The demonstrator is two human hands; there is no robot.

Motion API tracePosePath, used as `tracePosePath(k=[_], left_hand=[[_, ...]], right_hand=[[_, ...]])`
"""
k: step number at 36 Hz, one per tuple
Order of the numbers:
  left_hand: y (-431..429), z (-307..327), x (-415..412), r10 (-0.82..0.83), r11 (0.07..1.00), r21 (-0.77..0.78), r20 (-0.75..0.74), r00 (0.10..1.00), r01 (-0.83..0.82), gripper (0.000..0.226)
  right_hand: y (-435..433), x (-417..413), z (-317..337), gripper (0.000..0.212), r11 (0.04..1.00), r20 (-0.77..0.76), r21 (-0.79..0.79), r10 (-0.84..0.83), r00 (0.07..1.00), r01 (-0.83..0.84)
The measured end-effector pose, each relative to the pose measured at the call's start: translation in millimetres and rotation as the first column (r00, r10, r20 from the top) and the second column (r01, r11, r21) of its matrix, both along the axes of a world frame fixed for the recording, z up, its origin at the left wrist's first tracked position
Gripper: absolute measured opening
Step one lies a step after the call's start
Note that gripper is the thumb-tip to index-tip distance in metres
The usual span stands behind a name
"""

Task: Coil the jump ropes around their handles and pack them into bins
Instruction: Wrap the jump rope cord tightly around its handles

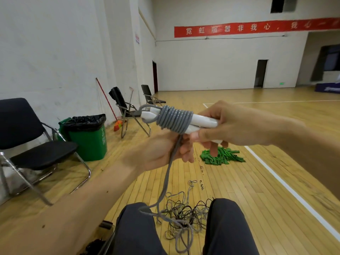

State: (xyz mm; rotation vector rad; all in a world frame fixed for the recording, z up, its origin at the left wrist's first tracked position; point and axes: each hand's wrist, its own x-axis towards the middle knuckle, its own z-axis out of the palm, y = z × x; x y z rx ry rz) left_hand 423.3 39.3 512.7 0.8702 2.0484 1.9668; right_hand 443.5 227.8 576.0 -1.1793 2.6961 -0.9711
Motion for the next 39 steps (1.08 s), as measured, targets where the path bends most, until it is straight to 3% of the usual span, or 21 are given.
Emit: tracePosePath(k=[5,11,19,23,26,32,39], left_hand=[[9.9,-7.7,9.4,-0.001,0.992,0.122,0.166,0.986,-0.019,0.028],[11.5,-19.5,5.8,0.076,0.997,-0.01,0.163,0.984,-0.076,0.032],[14.2,-21.6,2.9,0.215,0.913,-0.317,-0.165,0.963,-0.258,0.028],[14.1,-27.5,-3.1,0.246,0.722,-0.471,-0.51,0.824,-0.507,0.03],[13.2,-28.2,-3.3,0.222,0.59,-0.528,-0.622,0.751,-0.612,0.032],[9.7,-12.9,0.8,0.082,0.39,-0.525,-0.799,0.596,-0.756,0.028],[8.7,10.1,1.8,-0.104,0.321,-0.453,-0.89,0.444,-0.832,0.03]], right_hand=[[0.6,-8.8,-3.3,0.027,0.992,-0.001,-0.063,-0.109,0.994,0.109],[12.0,-30.8,-8.0,0.027,0.954,-0.056,-0.136,-0.277,0.959,0.268],[20.7,-54.7,-22.3,0.017,0.926,-0.123,-0.09,-0.376,0.919,0.367],[19.9,-64.8,-34.7,0.016,0.91,-0.152,-0.051,-0.415,0.897,0.412],[19.6,-71.1,-41.6,0.017,0.889,-0.192,-0.013,-0.452,0.871,0.458],[20.3,-79.1,-45.7,0.019,0.857,-0.209,0.009,-0.503,0.839,0.516],[27.7,-86.1,-47.4,0.026,0.829,-0.095,0.07,-0.549,0.831,0.555]])
